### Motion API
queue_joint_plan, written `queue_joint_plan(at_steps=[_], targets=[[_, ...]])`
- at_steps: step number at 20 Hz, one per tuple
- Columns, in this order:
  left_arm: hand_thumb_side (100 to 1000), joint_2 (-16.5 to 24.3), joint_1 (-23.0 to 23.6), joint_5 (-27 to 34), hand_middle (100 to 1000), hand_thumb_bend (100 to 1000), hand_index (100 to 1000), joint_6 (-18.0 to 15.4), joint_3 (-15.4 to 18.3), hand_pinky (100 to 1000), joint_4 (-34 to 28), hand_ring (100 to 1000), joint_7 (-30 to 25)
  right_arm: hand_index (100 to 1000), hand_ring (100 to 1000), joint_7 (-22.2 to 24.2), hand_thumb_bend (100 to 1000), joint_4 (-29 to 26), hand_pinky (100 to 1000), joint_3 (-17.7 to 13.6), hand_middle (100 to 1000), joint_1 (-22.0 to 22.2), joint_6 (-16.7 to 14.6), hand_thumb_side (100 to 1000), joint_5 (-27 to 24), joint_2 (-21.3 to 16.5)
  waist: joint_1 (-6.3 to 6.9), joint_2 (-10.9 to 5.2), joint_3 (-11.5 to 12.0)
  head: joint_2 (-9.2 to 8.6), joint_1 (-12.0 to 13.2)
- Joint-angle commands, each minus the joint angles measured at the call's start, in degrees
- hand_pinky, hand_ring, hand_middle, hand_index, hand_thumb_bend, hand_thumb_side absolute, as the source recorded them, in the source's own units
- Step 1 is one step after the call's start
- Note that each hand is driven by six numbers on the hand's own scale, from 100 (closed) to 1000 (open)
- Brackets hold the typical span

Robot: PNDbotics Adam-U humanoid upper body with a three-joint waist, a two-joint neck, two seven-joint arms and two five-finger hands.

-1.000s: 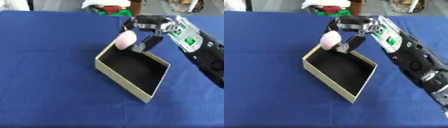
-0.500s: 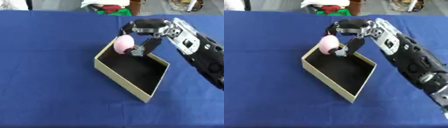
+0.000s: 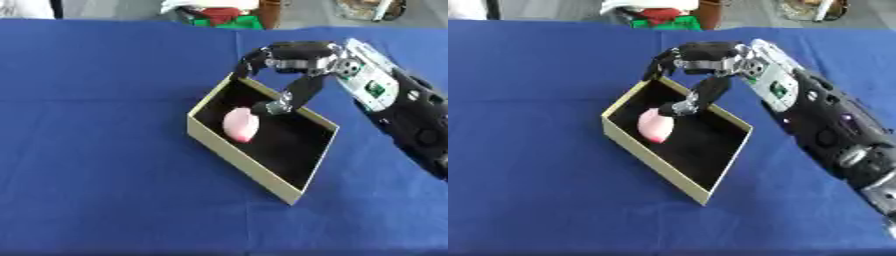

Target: Pick up objects on the table and place them in the box.

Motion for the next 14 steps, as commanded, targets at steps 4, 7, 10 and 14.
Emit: queue_joint_plan(at_steps=[4, 7, 10, 14], targets=[[932, 1.05, -0.61, 0.2, 687, 547, 677, -0.15, 0.11, 738, -0.95, 601, -0.24, 873, 785, 18.47, 351, -0.25, 714, -1.58, 784, -1.13, -17.54, 773, -2.35, -1.53, 0.35, -0.81, -0.08, 0.07, -0.1], [932, 0.99, -0.65, 0.21, 687, 547, 677, -0.17, 0.13, 739, -0.95, 601, -0.23, 857, 773, 17.64, 328, -0.33, 711, -2.21, 768, -1.11, -17.54, 740, -2.89, -1.63, 0.38, -0.78, -0.11, -0.04, -0.08], [931, 0.97, -0.69, 0.21, 687, 548, 677, -0.22, 0.18, 738, -0.95, 601, -0.16, 846, 767, 15.75, 326, -0.9, 720, -3.58, 756, -1.16, -17.54, 717, -2.63, -2.01, 0.42, -0.79, -0.17, -0.06, -0.09], [931, 0.96, -0.66, 0.14, 688, 549, 677, -0.26, 0.27, 738, -0.95, 601, -0.02, 844, 768, 12.45, 348, -2.42, 739, -6.48, 757, -1.16, -17.54, 697, -1.76, -2.96, 0.47, -0.82, -0.3, -0.11, 0.06]])
